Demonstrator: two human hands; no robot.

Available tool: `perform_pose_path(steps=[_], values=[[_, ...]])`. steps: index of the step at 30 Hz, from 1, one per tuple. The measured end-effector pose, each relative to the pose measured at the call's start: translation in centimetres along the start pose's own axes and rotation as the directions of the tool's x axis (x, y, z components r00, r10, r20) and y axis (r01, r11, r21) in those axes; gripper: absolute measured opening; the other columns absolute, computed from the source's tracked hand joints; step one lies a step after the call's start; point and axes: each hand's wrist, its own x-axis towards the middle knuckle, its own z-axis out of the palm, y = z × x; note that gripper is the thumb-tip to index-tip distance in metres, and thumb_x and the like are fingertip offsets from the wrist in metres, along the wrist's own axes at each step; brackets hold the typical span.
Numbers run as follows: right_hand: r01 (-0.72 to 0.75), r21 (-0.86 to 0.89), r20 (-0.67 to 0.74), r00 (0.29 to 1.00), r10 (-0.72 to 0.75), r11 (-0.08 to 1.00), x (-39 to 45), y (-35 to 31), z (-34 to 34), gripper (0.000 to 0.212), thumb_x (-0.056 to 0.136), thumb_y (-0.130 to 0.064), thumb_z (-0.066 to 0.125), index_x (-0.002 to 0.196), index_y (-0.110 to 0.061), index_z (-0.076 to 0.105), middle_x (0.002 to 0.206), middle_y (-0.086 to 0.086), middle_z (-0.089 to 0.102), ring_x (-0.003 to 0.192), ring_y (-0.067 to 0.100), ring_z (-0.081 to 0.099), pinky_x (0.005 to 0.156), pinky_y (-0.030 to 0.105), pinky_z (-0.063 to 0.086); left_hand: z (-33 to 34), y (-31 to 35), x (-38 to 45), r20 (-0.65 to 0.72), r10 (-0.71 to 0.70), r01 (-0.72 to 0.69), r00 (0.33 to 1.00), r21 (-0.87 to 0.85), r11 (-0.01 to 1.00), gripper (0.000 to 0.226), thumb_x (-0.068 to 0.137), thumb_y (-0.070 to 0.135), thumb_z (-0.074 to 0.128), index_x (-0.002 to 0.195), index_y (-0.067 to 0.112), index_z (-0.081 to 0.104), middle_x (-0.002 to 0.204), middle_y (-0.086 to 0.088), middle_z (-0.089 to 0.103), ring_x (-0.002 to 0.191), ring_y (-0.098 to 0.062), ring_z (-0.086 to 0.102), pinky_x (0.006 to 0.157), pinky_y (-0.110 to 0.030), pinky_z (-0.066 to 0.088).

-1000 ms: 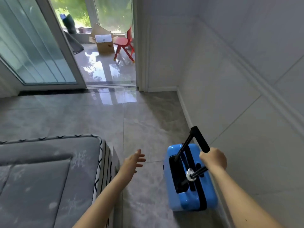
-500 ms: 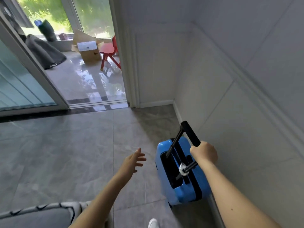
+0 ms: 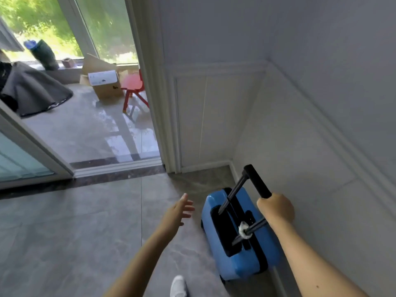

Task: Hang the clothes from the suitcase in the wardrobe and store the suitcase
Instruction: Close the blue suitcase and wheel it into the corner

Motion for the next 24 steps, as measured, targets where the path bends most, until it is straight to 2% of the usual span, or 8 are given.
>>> perform_pose_path(steps=[4,8,13,18,24], values=[[-0.031,-0.008,-0.018,0.999,0.031,0.999,5.8,-4.8,0.4,0.021,0.081,-0.017,0.053,0.060,-0.015,0.050,0.059,0.004,0.057,0.052,0.021,0.055,0.044,0.022,0.038,-0.4,5.5,7.8,0.062,0.030,-0.030,0.998,-0.001,1.000,0.042,0.096,0.045,0.033,0.101,0.015,0.062,0.102,-0.005,0.067,0.088,-0.016,0.061,0.069,-0.027,0.044],[0.001,-0.014,-0.024,1.000,-0.002,1.000,11.9,-9.9,0.9,0.023,0.083,-0.021,0.053,0.060,-0.016,0.050,0.061,0.002,0.057,0.055,0.020,0.055,0.046,0.023,0.037,-0.8,10.7,14.6,0.087,0.067,-0.067,0.994,-0.006,0.998,0.044,0.097,0.040,0.034,0.103,0.008,0.063,0.097,-0.007,0.067,0.083,-0.015,0.061,0.065,-0.023,0.044],[0.001,0.051,-0.064,0.998,0.002,0.999,18.0,-15.2,1.9,0.026,0.081,-0.019,0.054,0.056,-0.017,0.046,0.059,0.001,0.054,0.056,0.021,0.054,0.044,0.022,0.034,-0.7,13.4,20.9,0.115,0.044,-0.046,0.992,0.015,0.999,0.040,0.097,0.040,0.037,0.101,0.011,0.063,0.096,-0.005,0.067,0.083,-0.013,0.061,0.061,-0.020,0.043],[0.015,0.046,-0.084,0.996,-0.011,0.999,24.6,-18.7,1.7,0.025,0.078,-0.018,0.054,0.056,-0.019,0.043,0.058,0.001,0.052,0.055,0.021,0.052,0.043,0.020,0.031,-0.2,16.2,26.8,0.110,0.007,-0.010,0.994,0.032,0.999,0.038,0.096,0.041,0.039,0.090,0.016,0.066,0.091,-0.003,0.070,0.087,-0.020,0.061,0.070,-0.029,0.042],[-0.008,0.062,-0.088,0.996,0.013,0.998,31.9,-21.2,0.2,0.015,0.076,-0.018,0.053,0.062,-0.015,0.051,0.064,0.005,0.060,0.060,0.026,0.061,0.047,0.023,0.041,1.6,20.7,32.9,0.099,-0.018,0.011,0.995,0.064,0.998,0.036,0.096,0.041,0.040,0.089,0.018,0.066,0.092,-0.004,0.069,0.089,-0.021,0.061,0.068,-0.029,0.043]])
